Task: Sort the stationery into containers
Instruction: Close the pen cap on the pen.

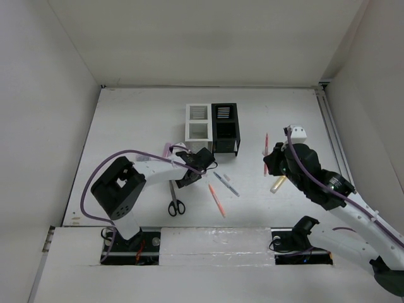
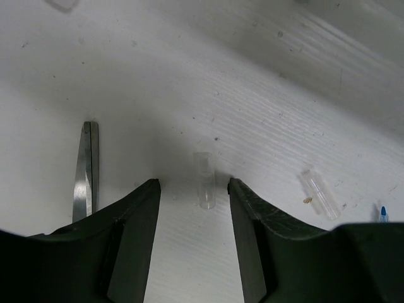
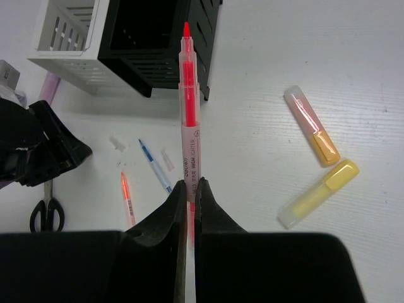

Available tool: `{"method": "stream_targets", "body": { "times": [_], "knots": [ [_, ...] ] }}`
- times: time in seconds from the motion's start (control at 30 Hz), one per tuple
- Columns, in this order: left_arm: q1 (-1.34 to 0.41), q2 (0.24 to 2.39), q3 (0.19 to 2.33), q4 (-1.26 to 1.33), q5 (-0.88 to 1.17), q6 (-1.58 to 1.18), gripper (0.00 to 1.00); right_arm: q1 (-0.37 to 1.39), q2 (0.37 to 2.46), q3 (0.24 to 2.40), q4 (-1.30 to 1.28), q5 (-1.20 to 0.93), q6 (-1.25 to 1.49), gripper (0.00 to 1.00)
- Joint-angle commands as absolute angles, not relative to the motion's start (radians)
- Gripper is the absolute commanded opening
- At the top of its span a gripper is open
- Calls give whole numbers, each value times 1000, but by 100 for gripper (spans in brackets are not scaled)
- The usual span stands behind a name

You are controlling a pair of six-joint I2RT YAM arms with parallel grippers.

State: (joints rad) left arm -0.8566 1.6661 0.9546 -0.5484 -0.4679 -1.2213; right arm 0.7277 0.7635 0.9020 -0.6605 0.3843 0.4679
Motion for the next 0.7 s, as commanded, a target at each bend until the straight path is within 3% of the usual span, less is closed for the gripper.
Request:
{"method": "stream_targets", "body": {
  "times": [0.0,0.23,0.57,0.67],
  "knots": [
    [-854,1739,951,-571,-462,-1273,43,736,744,911,-620,376,460,0],
    [-854,1775,951,-580,-462,-1282,42,745,726,911,-620,376,460,0],
    [-854,1775,942,-552,-423,-1282,28,746,716,911,-620,376,460,0],
    [-854,1775,931,-543,-413,-1282,18,746,716,911,-620,376,460,0]
  ]
}}
